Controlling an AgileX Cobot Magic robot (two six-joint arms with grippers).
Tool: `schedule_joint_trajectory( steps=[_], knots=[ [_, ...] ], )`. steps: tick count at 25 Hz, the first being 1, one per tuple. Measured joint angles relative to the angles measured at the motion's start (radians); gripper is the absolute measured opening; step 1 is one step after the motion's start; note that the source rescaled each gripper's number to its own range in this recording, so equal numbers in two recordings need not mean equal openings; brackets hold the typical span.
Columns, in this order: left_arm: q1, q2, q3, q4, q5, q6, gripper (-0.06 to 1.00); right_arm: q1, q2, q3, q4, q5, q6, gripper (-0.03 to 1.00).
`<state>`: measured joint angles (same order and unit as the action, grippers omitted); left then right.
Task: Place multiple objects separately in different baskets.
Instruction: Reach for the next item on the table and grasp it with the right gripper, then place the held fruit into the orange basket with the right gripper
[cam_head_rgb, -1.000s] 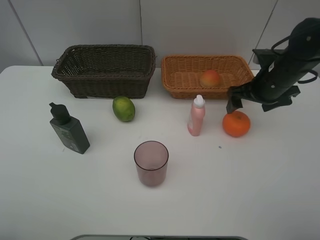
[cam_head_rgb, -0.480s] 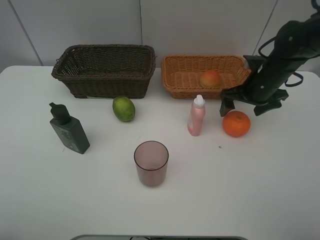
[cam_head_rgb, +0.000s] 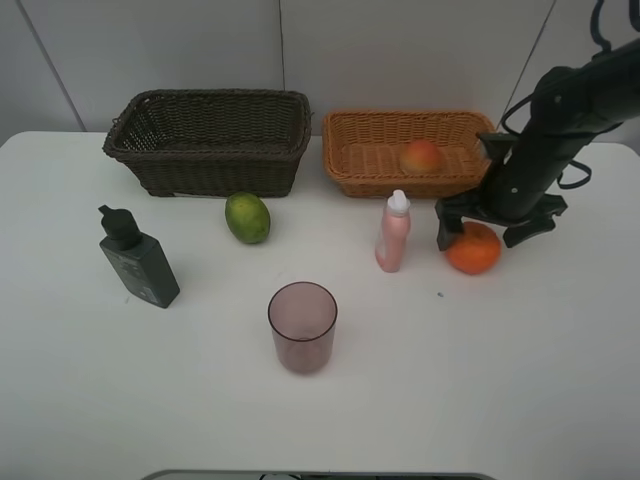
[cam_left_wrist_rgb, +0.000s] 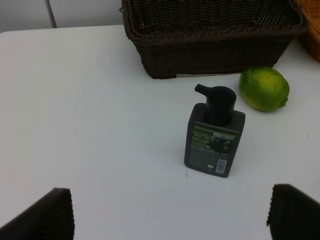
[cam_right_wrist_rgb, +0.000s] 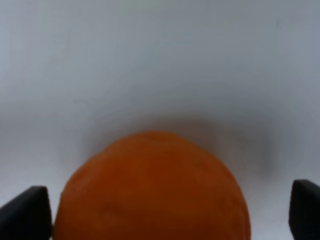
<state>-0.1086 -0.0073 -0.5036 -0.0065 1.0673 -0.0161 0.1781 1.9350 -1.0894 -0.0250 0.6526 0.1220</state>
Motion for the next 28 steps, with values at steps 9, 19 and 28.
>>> schedule_joint_trajectory(
  steps=[9, 19, 28],
  knots=[
    [0.000, 0.000, 0.000, 0.000, 0.000, 0.000, 0.99, 0.000, 0.042, 0.000, -0.001, -0.025, 0.000, 1.00],
    [0.000, 0.000, 0.000, 0.000, 0.000, 0.000, 0.99, 0.000, 0.043, 0.000, -0.001, -0.028, 0.000, 0.82],
    [0.000, 0.000, 0.000, 0.000, 0.000, 0.000, 0.99, 0.000, 0.043, 0.000, -0.001, -0.029, 0.000, 0.69]
  ],
)
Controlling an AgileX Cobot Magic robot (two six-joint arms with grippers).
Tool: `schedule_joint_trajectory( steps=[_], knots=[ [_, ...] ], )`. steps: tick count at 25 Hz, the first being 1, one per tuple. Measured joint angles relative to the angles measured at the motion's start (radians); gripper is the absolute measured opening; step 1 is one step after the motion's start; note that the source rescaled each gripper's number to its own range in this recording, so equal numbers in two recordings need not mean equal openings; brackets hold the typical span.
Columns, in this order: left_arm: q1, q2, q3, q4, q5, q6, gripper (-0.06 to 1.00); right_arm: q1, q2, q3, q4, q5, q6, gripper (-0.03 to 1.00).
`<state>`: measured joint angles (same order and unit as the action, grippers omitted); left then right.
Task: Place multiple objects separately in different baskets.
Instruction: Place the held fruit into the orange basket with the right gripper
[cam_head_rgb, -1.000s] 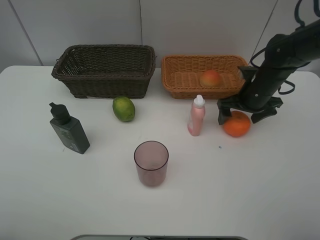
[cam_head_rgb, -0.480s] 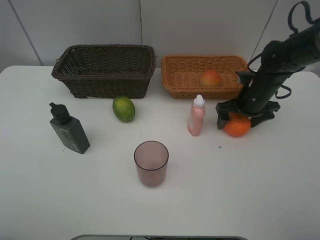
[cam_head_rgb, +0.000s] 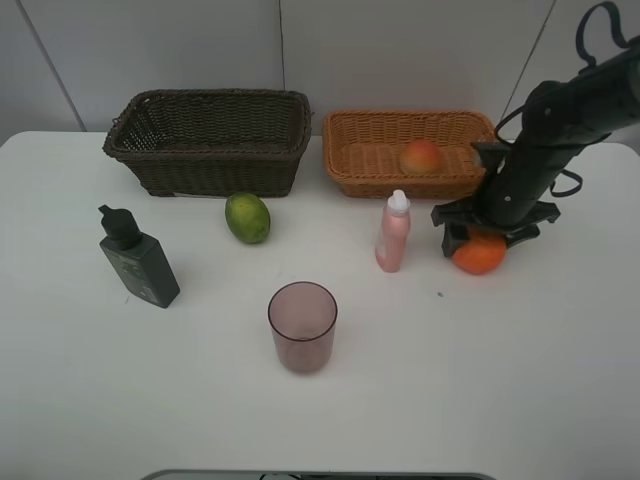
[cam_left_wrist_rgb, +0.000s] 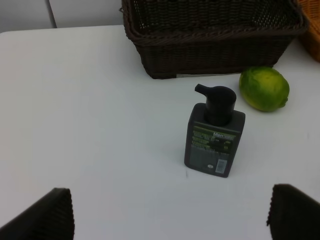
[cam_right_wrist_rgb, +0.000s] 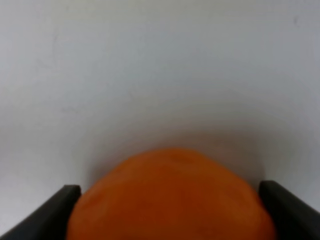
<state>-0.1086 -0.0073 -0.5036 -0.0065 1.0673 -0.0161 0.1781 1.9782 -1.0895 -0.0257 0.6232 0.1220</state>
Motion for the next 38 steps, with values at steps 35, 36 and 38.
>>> schedule_joint_trajectory(
  steps=[35, 36, 38],
  knots=[
    [0.000, 0.000, 0.000, 0.000, 0.000, 0.000, 0.99, 0.000, -0.024, -0.435, -0.064, 0.405, 0.000, 0.69],
    [0.000, 0.000, 0.000, 0.000, 0.000, 0.000, 0.99, 0.000, -0.024, -0.453, -0.072, 0.400, 0.000, 0.69],
    [0.000, 0.000, 0.000, 0.000, 0.000, 0.000, 0.99, 0.000, -0.019, -0.484, -0.085, 0.387, 0.000, 0.69]
  ],
)
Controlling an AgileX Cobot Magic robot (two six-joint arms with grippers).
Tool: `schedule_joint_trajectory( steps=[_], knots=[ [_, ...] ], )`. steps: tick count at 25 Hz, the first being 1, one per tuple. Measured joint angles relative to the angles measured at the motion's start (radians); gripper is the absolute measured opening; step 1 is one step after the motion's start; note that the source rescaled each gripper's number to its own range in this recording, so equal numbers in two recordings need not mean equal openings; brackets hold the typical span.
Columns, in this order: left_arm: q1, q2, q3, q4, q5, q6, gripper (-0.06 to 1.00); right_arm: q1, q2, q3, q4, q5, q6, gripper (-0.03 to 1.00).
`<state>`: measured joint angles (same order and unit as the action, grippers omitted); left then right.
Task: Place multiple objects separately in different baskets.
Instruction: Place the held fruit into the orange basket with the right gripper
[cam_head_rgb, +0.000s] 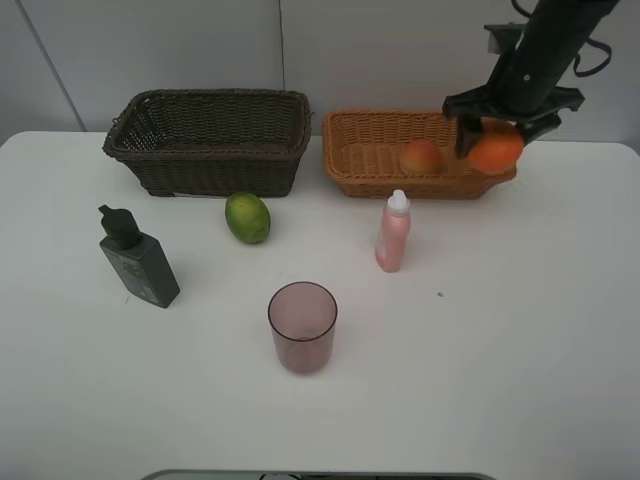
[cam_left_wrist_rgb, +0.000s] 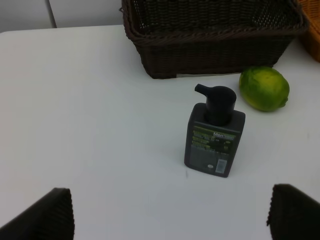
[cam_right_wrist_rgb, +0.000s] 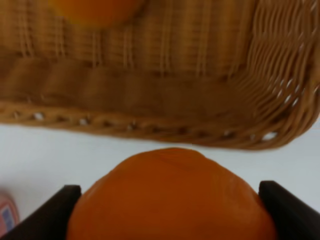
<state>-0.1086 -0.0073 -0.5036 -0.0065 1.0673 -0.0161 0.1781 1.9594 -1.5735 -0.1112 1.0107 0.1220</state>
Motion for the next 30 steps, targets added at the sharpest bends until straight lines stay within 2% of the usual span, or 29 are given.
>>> schedule_joint_trajectory(
  steps=[8, 12, 23, 30],
  knots=[
    [0.000, 0.000, 0.000, 0.000, 0.000, 0.000, 0.99, 0.000, 0.123, -0.173, -0.018, 0.000, 0.000, 0.69],
    [0.000, 0.000, 0.000, 0.000, 0.000, 0.000, 0.99, 0.000, 0.165, -0.217, -0.020, -0.030, 0.000, 0.69],
    [0.000, 0.000, 0.000, 0.000, 0.000, 0.000, 0.99, -0.032, 0.250, -0.235, -0.023, -0.128, 0.000, 0.69],
    [0.000, 0.000, 0.000, 0.000, 0.000, 0.000, 0.99, -0.036, 0.267, -0.235, -0.009, -0.157, 0.000, 0.69]
  ],
)
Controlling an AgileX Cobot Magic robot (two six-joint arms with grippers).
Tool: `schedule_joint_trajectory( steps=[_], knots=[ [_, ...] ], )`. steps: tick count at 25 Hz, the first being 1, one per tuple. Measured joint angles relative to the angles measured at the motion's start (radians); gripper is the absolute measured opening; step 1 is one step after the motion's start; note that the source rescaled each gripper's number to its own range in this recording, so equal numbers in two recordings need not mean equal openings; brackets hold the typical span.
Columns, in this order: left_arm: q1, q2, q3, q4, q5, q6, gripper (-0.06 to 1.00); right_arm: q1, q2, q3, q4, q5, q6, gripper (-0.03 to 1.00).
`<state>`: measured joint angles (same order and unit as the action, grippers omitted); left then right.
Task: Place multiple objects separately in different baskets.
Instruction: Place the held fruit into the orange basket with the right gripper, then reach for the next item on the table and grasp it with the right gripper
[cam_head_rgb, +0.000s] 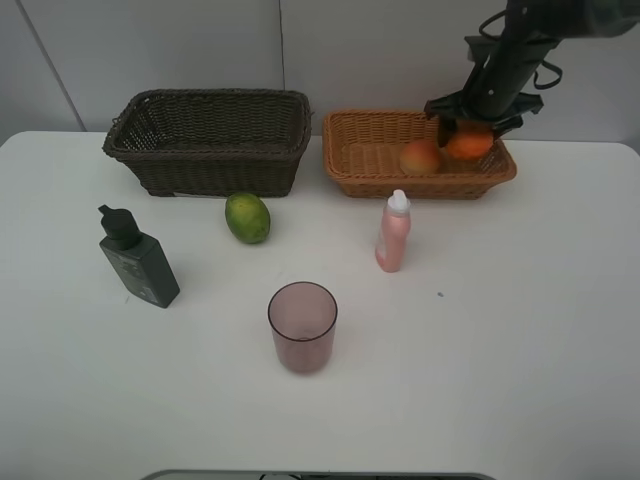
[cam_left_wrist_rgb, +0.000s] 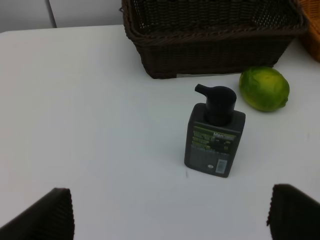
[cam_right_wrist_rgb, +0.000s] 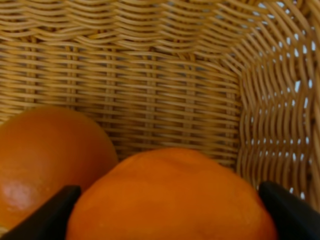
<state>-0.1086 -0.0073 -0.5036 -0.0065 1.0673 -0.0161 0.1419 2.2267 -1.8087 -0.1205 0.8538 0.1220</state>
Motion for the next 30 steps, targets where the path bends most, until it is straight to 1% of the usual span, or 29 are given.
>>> schedule_joint_trajectory(
  steps=[2, 3, 5, 6, 9, 12, 16, 21, 26, 30],
  knots=[
    [0.000, 0.000, 0.000, 0.000, 0.000, 0.000, 0.99, 0.000, 0.000, 0.000, 0.008, -0.010, 0.000, 0.71],
    [0.000, 0.000, 0.000, 0.000, 0.000, 0.000, 0.99, 0.000, 0.000, 0.000, 0.013, -0.014, -0.004, 0.76],
    [0.000, 0.000, 0.000, 0.000, 0.000, 0.000, 0.99, 0.000, 0.000, 0.000, 0.016, -0.017, -0.007, 0.87],
    [0.000, 0.000, 0.000, 0.000, 0.000, 0.000, 0.99, 0.000, 0.000, 0.000, 0.017, -0.017, -0.008, 0.91],
    [0.000, 0.000, 0.000, 0.000, 0.000, 0.000, 0.99, -0.001, 0.000, -0.001, 0.025, -0.019, -0.038, 0.97],
    [0.000, 0.000, 0.000, 0.000, 0.000, 0.000, 0.99, -0.001, -0.002, -0.001, 0.027, -0.020, -0.053, 0.97],
    [0.000, 0.000, 0.000, 0.000, 0.000, 0.000, 0.99, 0.000, -0.029, -0.001, 0.028, 0.002, -0.061, 0.98],
    [0.000, 0.000, 0.000, 0.000, 0.000, 0.000, 0.99, 0.016, -0.085, -0.001, 0.044, 0.065, -0.089, 0.98],
    [0.000, 0.000, 0.000, 0.000, 0.000, 0.000, 0.99, 0.039, -0.146, -0.001, 0.103, 0.139, -0.090, 0.98],
    [0.000, 0.000, 0.000, 0.000, 0.000, 0.000, 0.99, 0.065, -0.197, -0.001, 0.121, 0.186, -0.093, 0.98]
  ],
)
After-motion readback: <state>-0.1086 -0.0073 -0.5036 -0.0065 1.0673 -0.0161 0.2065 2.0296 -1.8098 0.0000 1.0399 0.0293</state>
